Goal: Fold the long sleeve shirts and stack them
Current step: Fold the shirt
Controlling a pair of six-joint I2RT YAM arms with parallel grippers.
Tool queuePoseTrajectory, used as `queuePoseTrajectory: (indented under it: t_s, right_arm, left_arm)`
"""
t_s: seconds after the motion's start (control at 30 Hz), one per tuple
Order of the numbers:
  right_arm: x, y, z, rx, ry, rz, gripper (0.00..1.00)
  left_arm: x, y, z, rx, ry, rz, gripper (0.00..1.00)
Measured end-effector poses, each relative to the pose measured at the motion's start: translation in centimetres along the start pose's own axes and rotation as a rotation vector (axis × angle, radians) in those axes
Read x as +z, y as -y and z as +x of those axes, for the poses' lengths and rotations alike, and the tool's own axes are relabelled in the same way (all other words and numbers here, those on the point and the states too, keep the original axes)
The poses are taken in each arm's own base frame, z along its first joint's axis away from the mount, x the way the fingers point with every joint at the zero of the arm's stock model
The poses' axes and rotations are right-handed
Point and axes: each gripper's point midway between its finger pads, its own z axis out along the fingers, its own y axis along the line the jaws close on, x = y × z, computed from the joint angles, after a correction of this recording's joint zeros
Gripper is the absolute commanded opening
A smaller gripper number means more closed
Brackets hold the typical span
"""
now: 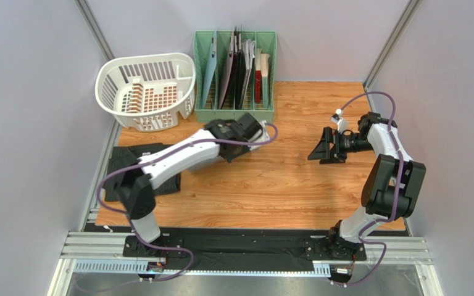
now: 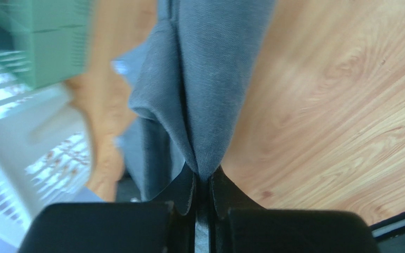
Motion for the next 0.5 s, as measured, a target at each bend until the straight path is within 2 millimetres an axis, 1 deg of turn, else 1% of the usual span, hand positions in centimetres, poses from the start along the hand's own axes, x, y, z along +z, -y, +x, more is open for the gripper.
queuePoseTrajectory:
  t_s: [0.1, 0.17, 0.2, 0.23, 0.3, 0.33, 0.37, 0.4, 0.43, 0.5]
  right_arm:
    - [-0.5, -0.6, 0.6, 0.008, 0.004, 0.003, 1.00]
    - [-0.7, -1.0, 1.1, 0.014, 0.000, 0.003, 1.00]
    - [-0.8, -1.2, 1.4, 0.017, -0.004, 0.001, 1.00]
    - [-0.9, -1.5, 1.7, 0.018, -0.006, 0.000, 1.00]
    - [-1.1, -2.0, 2.3, 0.022, -0.011, -0.001, 1.00]
    - [-1.3, -2.2, 2.6, 0.023, -0.012, -0.001, 1.00]
    - [-1.4, -2.5, 2.8, 0.024, -0.014, -0.002, 1.00]
    - [-1.5, -2.7, 2.8, 0.021, -0.012, -0.003, 1.00]
    - [-1.6, -2.8, 2.8, 0.018, -0.010, -0.003, 1.00]
    - [-1.6, -3.0, 2.9, 0.020, -0.010, -0.006, 1.00]
  left_arm:
    - [6.5, 5.7, 1.8, 0.052, -0.170, 0.065, 0.00]
    - [9.7, 8.8, 3.0, 0.053, -0.255, 0.102, 0.00]
    - [11.0, 10.2, 3.6, 0.055, -0.292, 0.114, 0.00]
    - [11.5, 10.8, 3.9, 0.069, -0.313, 0.100, 0.01]
    - [11.0, 11.5, 3.3, 0.054, -0.302, 0.097, 0.13]
    - [10.7, 12.1, 2.5, 0.035, -0.282, 0.110, 0.42]
    - [10.5, 12.5, 1.9, 0.020, -0.265, 0.123, 0.57]
    - [10.2, 12.9, 1.1, 0.002, -0.246, 0.140, 0.68]
    - [9.9, 13.5, 0.3, -0.023, -0.227, 0.168, 0.75]
    - [9.0, 14.3, -1.6, -0.059, -0.180, 0.228, 0.76]
